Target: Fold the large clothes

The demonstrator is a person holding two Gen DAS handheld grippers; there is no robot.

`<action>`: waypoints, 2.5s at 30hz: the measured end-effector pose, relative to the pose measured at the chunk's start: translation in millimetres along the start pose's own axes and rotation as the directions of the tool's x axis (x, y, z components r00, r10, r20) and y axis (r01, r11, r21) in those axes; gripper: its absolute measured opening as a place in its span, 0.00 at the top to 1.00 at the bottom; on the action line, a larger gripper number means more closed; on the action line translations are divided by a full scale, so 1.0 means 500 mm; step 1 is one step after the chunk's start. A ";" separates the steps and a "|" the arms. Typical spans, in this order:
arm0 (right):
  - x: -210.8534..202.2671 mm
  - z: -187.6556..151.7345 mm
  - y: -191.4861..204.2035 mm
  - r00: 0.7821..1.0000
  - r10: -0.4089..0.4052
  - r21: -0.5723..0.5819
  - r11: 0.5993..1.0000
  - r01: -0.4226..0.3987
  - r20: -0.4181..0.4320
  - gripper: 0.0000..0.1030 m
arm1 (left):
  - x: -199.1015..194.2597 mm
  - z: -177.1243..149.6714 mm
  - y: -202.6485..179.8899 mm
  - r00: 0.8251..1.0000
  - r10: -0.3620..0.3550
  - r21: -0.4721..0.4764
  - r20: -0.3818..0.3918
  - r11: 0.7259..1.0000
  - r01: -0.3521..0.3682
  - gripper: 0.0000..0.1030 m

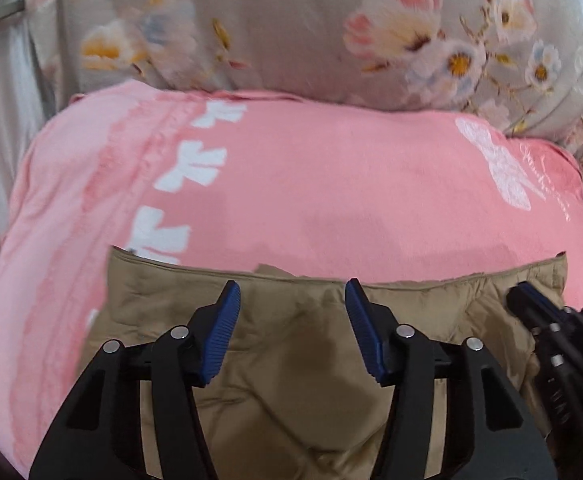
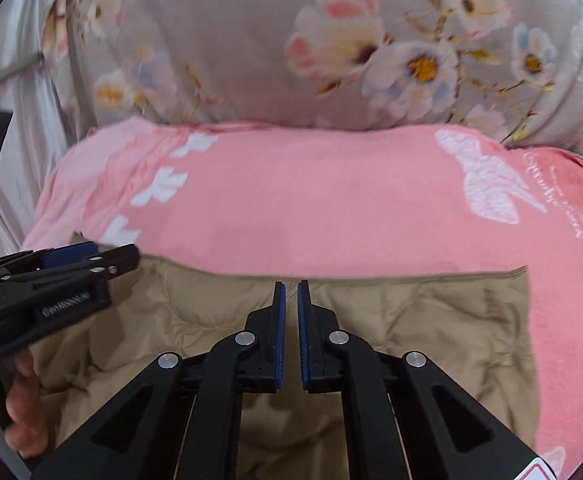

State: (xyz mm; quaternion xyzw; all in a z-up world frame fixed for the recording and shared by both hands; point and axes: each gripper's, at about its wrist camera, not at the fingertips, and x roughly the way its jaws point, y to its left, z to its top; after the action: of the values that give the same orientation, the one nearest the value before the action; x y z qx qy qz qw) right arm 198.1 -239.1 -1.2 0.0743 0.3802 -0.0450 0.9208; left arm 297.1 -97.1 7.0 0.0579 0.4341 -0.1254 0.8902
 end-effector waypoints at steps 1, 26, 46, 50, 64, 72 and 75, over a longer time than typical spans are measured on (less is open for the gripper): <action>0.014 -0.005 -0.001 1.000 0.001 -0.001 1.000 -0.001 -0.018 0.95 | 0.024 -0.004 -0.009 1.000 0.000 -0.001 -0.018 1.000 0.000 0.49; 0.131 -0.047 -0.031 0.996 0.026 0.074 0.997 -0.019 -0.089 1.00 | 0.133 -0.059 -0.026 0.993 0.121 0.016 0.015 0.992 -0.121 0.47; 0.145 -0.051 -0.029 0.994 0.010 0.058 0.998 -0.004 -0.107 1.00 | 0.148 -0.061 -0.037 0.987 0.159 0.038 0.009 0.987 -0.159 0.46; 0.146 -0.051 -0.032 0.994 0.018 0.063 0.998 -0.011 -0.106 1.00 | 0.148 -0.060 -0.037 0.987 0.159 0.038 0.008 0.986 -0.159 0.46; 0.010 -0.084 0.110 0.998 0.057 -0.060 0.996 -0.059 -0.039 0.87 | 0.000 -0.085 0.098 0.997 -0.044 -0.201 0.057 0.978 0.055 0.41; 0.054 -0.103 0.115 0.998 0.017 -0.077 0.997 -0.023 -0.068 0.89 | -0.150 -0.243 0.332 1.000 0.010 -0.364 0.024 0.932 0.000 0.28; 0.060 -0.105 0.118 0.998 0.007 -0.087 0.996 -0.012 -0.064 0.89 | -0.186 -0.317 0.414 1.000 -0.018 -0.445 -0.001 0.896 0.016 0.26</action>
State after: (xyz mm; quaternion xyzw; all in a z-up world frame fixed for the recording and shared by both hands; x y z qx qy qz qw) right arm 190.9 -172.9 -53.3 0.0372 0.4106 -0.0215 0.9108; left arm 178.5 151.7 -18.7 -0.1504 0.4541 -0.0306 0.8776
